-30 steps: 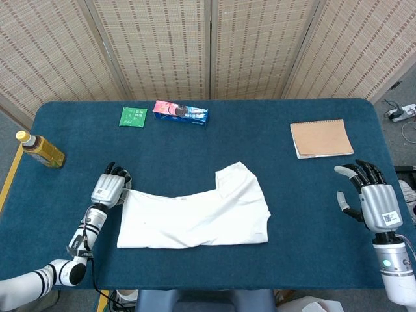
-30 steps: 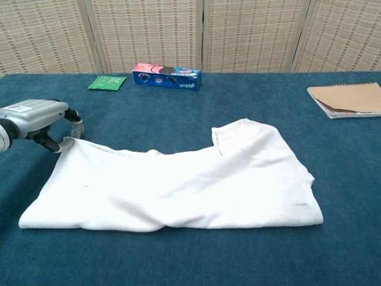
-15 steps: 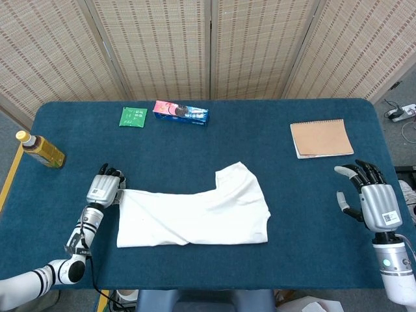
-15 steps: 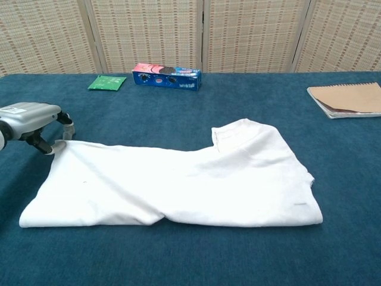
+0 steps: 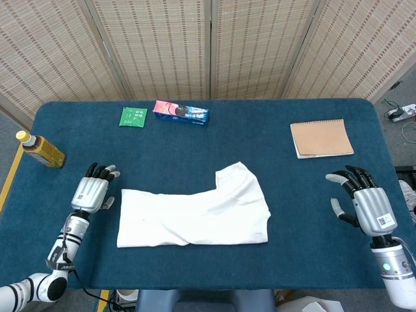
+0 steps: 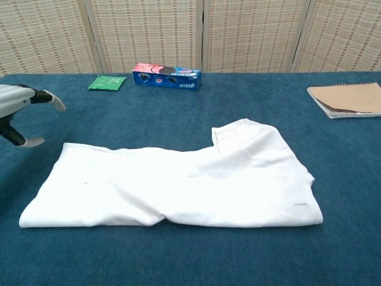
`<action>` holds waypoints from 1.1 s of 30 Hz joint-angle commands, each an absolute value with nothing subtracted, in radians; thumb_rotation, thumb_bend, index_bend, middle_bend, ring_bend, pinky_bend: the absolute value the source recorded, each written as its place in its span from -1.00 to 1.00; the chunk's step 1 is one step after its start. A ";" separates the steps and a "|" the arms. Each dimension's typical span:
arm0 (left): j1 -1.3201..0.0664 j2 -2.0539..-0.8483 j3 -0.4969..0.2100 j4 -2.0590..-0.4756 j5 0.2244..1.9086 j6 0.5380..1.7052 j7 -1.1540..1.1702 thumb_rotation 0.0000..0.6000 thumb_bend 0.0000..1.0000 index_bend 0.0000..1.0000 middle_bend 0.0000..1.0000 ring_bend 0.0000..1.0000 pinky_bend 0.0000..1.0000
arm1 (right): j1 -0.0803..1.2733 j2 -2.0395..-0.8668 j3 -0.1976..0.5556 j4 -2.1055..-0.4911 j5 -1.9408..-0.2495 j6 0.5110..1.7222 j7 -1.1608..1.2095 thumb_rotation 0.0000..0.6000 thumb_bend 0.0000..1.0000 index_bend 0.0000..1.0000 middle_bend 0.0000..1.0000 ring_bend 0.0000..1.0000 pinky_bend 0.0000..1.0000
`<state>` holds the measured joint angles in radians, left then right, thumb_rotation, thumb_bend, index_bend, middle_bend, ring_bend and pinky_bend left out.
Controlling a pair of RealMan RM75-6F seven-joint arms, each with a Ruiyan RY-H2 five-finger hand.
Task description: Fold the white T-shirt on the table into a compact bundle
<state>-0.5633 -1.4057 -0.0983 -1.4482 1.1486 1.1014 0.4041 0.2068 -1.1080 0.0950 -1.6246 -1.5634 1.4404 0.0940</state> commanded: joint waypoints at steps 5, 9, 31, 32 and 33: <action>-0.489 -1.343 -0.042 -1.524 1.253 1.195 0.350 1.00 -0.34 -0.36 -0.72 -0.78 -0.99 | 0.235 -1.095 -0.001 -1.608 -1.711 1.378 0.069 1.00 -0.21 -0.35 -0.47 -0.76 -0.76; -0.462 -1.334 -0.036 -1.540 1.283 1.235 0.329 1.00 -0.34 -0.34 -0.72 -0.78 -0.99 | 0.244 -1.114 -0.050 -1.586 -1.771 1.346 0.051 1.00 -0.26 -0.29 -0.45 -0.76 -0.76; -0.378 -1.315 -0.019 -1.554 1.355 1.287 0.248 1.00 -0.34 -0.27 -0.72 -0.78 -0.99 | 0.306 -1.411 -0.083 -1.375 -1.789 1.215 -0.047 1.00 -0.62 -0.21 -0.43 -0.75 -0.76; -0.376 -1.314 -0.019 -1.554 1.356 1.287 0.248 1.00 -0.34 -0.27 -0.72 -0.78 -0.99 | 0.311 -1.428 -0.080 -1.365 -1.788 1.214 -0.049 1.00 -0.62 -0.21 -0.43 -0.75 -0.76; -0.375 -1.314 -0.020 -1.554 1.357 1.287 0.247 1.00 -0.34 -0.27 -0.72 -0.78 -0.99 | 0.314 -1.440 -0.077 -1.356 -1.788 1.215 -0.053 1.00 -0.62 -0.21 -0.43 -0.75 -0.76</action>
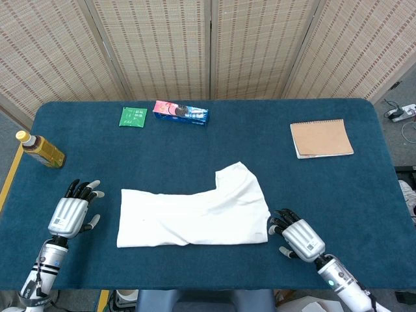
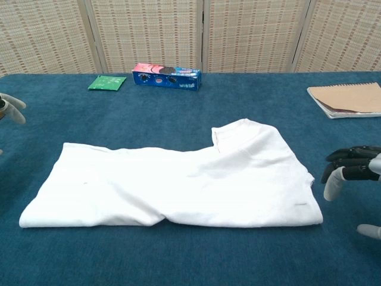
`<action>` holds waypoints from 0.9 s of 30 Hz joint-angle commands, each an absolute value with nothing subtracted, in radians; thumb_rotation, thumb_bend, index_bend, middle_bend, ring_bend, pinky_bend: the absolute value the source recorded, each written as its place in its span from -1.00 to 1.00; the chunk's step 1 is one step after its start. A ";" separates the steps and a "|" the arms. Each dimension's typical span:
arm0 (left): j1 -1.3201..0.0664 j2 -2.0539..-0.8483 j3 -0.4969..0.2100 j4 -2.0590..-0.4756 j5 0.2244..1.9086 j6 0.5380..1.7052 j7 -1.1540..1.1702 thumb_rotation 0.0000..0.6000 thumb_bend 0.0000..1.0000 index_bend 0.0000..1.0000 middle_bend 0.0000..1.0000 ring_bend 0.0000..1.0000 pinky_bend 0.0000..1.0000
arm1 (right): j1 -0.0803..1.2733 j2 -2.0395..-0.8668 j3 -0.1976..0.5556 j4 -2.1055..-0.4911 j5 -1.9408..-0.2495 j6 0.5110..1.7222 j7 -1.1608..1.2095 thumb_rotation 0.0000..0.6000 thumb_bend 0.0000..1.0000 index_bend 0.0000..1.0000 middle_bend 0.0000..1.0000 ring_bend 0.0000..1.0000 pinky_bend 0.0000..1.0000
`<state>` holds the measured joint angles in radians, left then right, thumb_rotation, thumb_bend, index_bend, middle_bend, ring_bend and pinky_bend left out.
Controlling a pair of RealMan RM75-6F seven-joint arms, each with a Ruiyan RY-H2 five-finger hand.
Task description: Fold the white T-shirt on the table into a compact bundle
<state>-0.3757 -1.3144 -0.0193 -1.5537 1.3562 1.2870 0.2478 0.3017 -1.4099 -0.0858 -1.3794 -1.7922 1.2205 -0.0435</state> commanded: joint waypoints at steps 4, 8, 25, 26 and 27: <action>-0.368 -1.313 -0.024 -1.552 1.357 1.285 0.241 1.00 -0.34 -0.27 -0.72 -0.78 -0.99 | 0.331 -1.481 -0.071 -1.319 -1.790 1.210 -0.067 1.00 -0.63 -0.19 -0.43 -0.75 -0.76; -0.362 -1.313 -0.025 -1.550 1.361 1.283 0.234 1.00 -0.34 -0.27 -0.72 -0.78 -0.99 | 0.348 -1.509 -0.073 -1.296 -1.790 1.201 -0.063 1.00 -0.63 -0.15 -0.43 -0.75 -0.76; -0.346 -1.310 -0.034 -1.543 1.374 1.274 0.203 1.00 -0.34 -0.27 -0.72 -0.79 -0.99 | 0.375 -1.569 -0.096 -1.225 -1.794 1.214 -0.067 1.00 -0.44 -0.04 -0.38 -0.71 -0.76; -0.345 -1.309 -0.034 -1.542 1.375 1.274 0.201 1.00 -0.34 -0.27 -0.72 -0.79 -0.99 | 0.376 -1.573 -0.096 -1.220 -1.794 1.217 -0.065 1.00 -0.43 -0.03 -0.37 -0.70 -0.76; -0.345 -1.309 -0.035 -1.542 1.376 1.274 0.199 1.00 -0.34 -0.27 -0.72 -0.79 -0.99 | 0.377 -1.577 -0.097 -1.215 -1.794 1.217 -0.064 1.00 -0.41 -0.02 -0.37 -0.70 -0.76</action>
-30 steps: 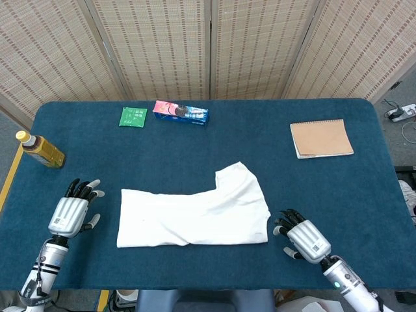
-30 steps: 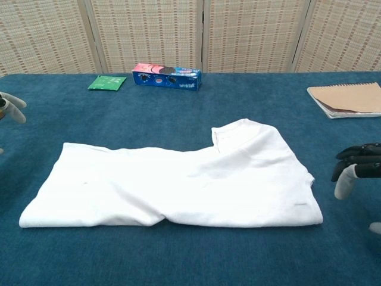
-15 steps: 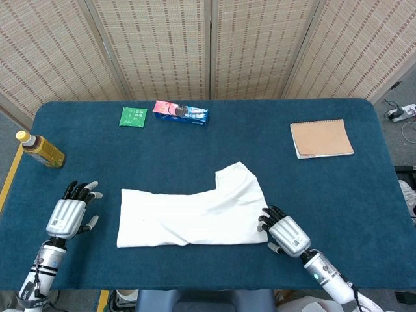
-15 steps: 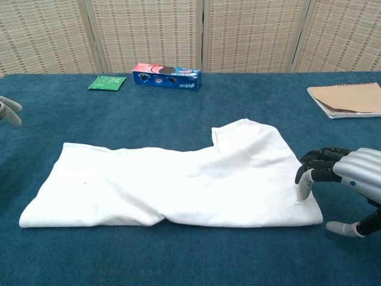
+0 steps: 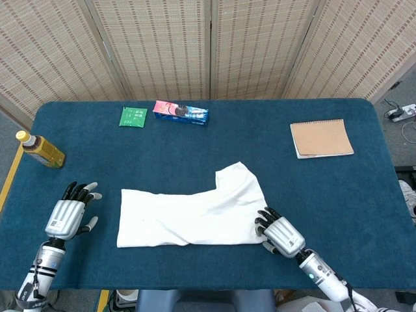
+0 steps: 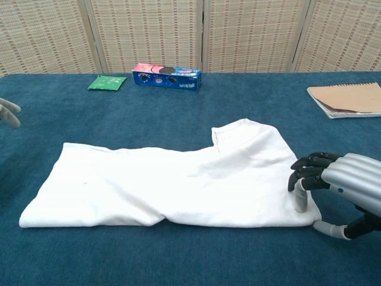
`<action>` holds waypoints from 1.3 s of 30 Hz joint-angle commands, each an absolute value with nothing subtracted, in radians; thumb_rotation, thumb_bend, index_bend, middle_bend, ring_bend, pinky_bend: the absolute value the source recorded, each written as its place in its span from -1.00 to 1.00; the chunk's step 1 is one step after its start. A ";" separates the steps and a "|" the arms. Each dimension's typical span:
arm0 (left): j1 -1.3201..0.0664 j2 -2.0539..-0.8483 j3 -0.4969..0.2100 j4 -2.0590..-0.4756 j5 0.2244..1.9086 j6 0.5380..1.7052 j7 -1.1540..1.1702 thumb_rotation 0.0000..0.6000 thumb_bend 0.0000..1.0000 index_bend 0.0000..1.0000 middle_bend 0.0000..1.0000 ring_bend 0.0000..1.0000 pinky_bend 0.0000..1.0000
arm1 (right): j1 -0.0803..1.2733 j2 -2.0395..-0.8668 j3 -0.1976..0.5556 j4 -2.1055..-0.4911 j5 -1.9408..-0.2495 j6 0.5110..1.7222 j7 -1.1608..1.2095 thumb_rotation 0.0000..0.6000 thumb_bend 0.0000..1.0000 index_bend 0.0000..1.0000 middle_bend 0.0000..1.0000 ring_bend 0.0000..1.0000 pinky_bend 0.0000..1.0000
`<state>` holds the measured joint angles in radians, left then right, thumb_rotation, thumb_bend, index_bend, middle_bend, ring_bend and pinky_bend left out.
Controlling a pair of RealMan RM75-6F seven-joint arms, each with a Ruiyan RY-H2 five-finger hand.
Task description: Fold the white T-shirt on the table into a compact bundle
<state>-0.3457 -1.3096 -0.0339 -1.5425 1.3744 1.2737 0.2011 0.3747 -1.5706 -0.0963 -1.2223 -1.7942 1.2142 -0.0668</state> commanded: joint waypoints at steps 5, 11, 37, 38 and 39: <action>-0.341 -1.306 -0.038 -1.541 1.380 1.275 0.192 1.00 -0.34 -0.27 -0.72 -0.79 -0.99 | 0.384 -1.594 -0.103 -1.185 -1.795 1.217 -0.068 1.00 -0.35 0.01 -0.35 -0.69 -0.76; -0.336 -1.304 -0.040 -1.540 1.386 1.275 0.182 1.00 -0.34 -0.27 -0.72 -0.80 -0.99 | 0.381 -1.598 -0.111 -1.163 -1.797 1.243 -0.053 1.00 -0.27 0.16 -0.29 -0.63 -0.76; -0.346 -1.292 -0.058 -1.551 1.381 1.249 0.200 1.00 -0.34 -0.29 -0.72 -0.80 -0.99 | 0.341 -1.487 -0.139 -1.258 -1.757 1.277 -0.068 1.00 -0.67 -0.83 -0.59 -0.73 -0.77; -0.346 -1.289 -0.060 -1.551 1.379 1.247 0.200 1.00 -0.34 -0.30 -0.72 -0.80 -0.99 | 0.340 -1.478 -0.139 -1.270 -1.757 1.280 -0.072 1.00 -0.72 -0.96 -0.67 -0.78 -0.78; -0.347 -1.286 -0.061 -1.551 1.378 1.246 0.200 1.00 -0.34 -0.31 -0.72 -0.80 -0.99 | 0.339 -1.467 -0.138 -1.283 -1.758 1.285 -0.076 1.00 -0.76 -1.00 -0.73 -0.81 -0.80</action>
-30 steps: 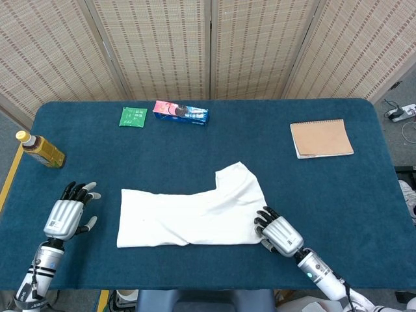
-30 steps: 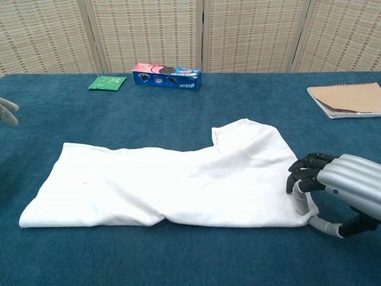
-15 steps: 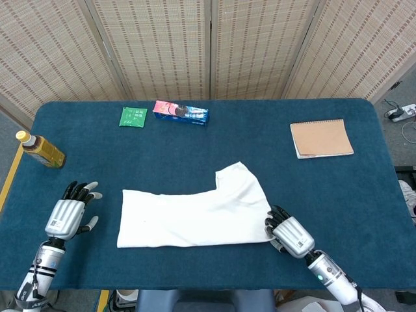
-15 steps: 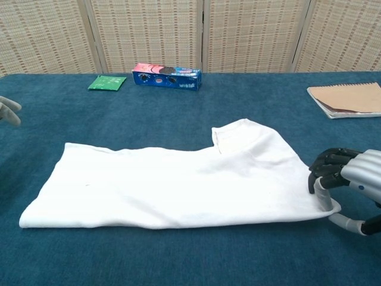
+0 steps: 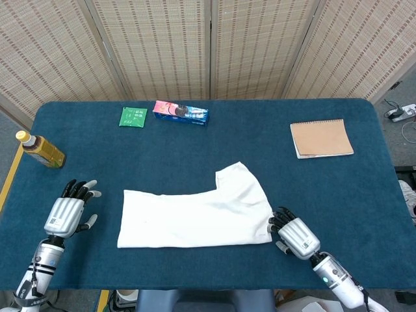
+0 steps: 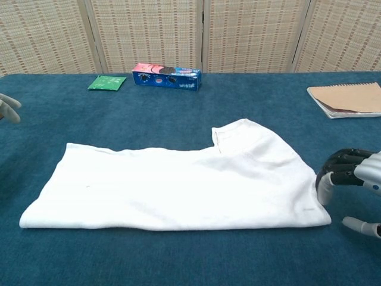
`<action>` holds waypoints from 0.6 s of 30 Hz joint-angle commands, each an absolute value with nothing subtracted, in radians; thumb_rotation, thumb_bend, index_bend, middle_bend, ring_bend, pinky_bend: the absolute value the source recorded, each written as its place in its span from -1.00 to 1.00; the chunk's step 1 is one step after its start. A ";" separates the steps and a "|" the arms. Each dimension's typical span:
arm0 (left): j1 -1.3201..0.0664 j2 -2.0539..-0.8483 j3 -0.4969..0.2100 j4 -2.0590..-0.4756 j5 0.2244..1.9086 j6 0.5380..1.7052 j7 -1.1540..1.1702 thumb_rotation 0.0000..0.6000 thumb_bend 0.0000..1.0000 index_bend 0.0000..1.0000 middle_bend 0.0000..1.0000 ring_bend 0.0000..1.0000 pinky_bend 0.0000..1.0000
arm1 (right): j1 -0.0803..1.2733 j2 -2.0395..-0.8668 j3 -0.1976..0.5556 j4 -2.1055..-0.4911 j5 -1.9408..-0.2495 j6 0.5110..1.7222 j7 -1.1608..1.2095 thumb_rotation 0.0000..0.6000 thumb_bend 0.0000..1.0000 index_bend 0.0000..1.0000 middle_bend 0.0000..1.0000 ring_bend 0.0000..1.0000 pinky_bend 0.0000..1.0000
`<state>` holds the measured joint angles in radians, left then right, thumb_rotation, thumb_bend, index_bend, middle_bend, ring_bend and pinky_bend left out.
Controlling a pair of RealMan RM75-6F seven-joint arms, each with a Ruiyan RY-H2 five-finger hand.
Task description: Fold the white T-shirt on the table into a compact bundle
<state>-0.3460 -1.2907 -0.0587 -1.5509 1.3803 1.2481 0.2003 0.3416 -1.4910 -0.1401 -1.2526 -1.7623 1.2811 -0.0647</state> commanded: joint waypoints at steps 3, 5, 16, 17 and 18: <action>-0.347 -1.275 -0.066 -1.547 1.370 1.244 0.196 1.00 -0.34 -0.36 -0.72 -0.80 -0.99 | 0.333 -1.428 -0.134 -1.329 -1.769 1.321 -0.084 1.00 -0.80 -1.00 -0.86 -0.89 -0.87; -0.347 -1.268 -0.071 -1.541 1.361 1.240 0.195 1.00 -0.34 -0.37 -0.72 -0.80 -0.99 | 0.327 -1.396 -0.123 -1.367 -1.779 1.361 -0.092 1.00 -0.80 -1.00 -0.87 -0.90 -0.88; -0.395 -1.285 -0.039 -1.384 1.473 1.194 0.096 1.00 -0.34 -0.29 -0.72 -0.80 -0.99 | 0.299 -1.223 -0.011 -1.582 -1.788 1.549 -0.161 1.00 -0.79 -1.00 -0.79 -0.90 -0.88; -0.406 -1.294 -0.029 -1.348 1.503 1.189 0.069 1.00 -0.34 -0.29 -0.72 -0.80 -0.99 | 0.295 -1.211 -0.003 -1.597 -1.784 1.559 -0.161 1.00 -0.79 -1.00 -0.79 -0.90 -0.88; -0.414 -1.303 -0.020 -1.319 1.528 1.188 0.049 1.00 -0.34 -0.29 -0.72 -0.80 -0.99 | 0.292 -1.204 0.002 -1.605 -1.782 1.566 -0.159 1.00 -0.79 -1.00 -0.78 -0.90 -0.88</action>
<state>-0.3897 -1.2830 -0.0430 -1.3815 1.4711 1.1990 0.1003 0.2989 -1.2149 -0.0071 -1.5924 -1.7852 1.5554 -0.1543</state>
